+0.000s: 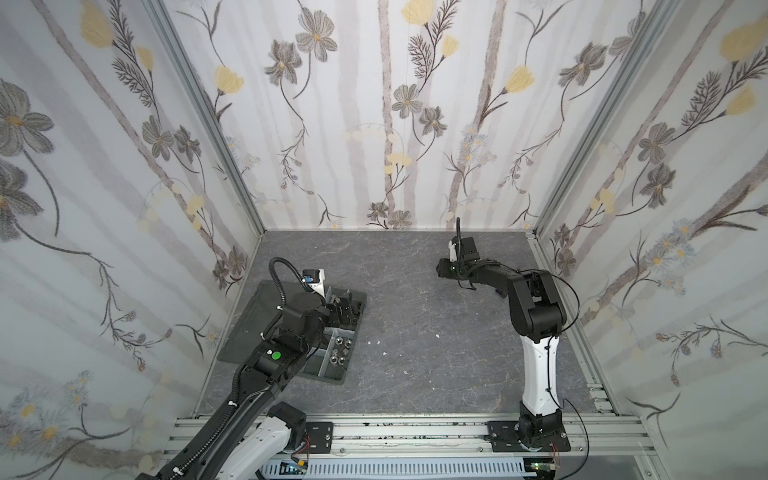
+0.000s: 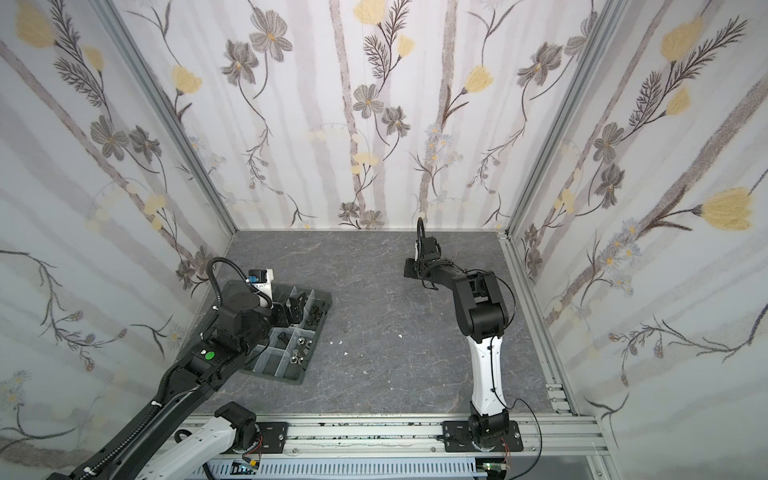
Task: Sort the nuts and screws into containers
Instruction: 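Lower the right gripper onto a black bolt and close on it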
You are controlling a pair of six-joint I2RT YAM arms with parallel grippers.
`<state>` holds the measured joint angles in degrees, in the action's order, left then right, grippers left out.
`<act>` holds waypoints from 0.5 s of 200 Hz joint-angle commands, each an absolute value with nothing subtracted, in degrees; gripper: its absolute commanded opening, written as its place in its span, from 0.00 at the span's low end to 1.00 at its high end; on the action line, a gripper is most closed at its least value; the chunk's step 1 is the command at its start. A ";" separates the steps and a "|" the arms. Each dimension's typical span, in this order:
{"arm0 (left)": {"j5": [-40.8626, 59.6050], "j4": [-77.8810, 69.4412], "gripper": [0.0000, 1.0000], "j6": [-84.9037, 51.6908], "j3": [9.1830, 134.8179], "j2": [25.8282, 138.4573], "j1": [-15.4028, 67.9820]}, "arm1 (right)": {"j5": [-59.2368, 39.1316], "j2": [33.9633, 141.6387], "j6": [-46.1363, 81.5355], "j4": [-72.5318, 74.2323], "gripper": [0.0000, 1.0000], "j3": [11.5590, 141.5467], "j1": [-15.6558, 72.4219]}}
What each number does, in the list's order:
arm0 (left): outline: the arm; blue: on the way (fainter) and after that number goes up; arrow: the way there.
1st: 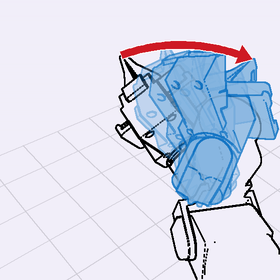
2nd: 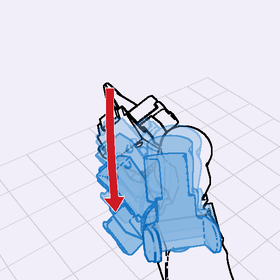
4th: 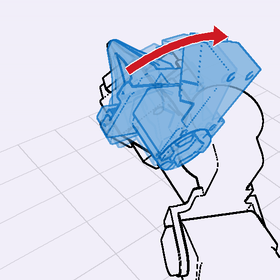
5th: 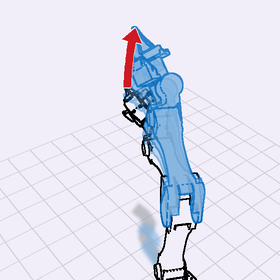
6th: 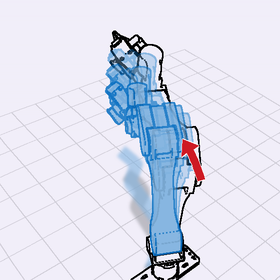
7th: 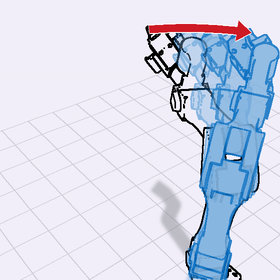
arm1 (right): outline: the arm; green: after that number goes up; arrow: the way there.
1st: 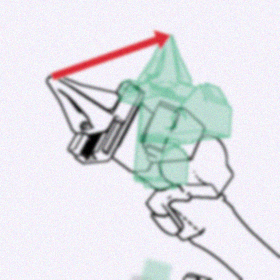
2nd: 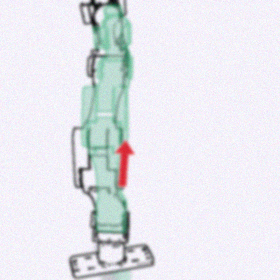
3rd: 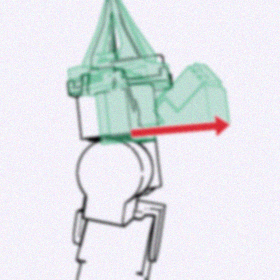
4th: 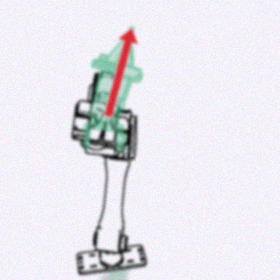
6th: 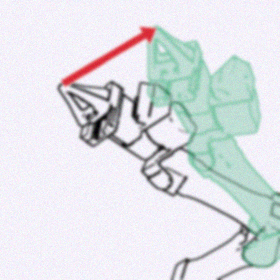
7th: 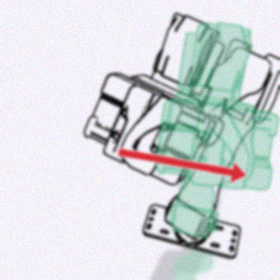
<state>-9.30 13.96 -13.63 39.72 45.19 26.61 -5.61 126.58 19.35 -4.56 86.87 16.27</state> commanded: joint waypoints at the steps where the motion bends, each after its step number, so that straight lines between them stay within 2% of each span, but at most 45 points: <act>1: -9.94 12.74 1.00 -13.10 39.66 45.26 26.59 | -1.45 127.70 17.84 -10.46 0.48 87.92 17.27; 41: -10.03 12.70 1.00 -12.92 39.66 45.33 26.51 | 3.35 129.67 17.16 -13.29 0.35 90.07 18.71; 100: -10.63 12.83 1.00 -12.83 39.60 45.04 26.54 | 4.47 128.94 17.14 -14.20 0.11 90.26 18.73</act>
<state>-9.61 13.93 -13.47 39.64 45.30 26.57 3.79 128.90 17.45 -7.79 90.43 18.74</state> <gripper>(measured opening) 0.998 0.155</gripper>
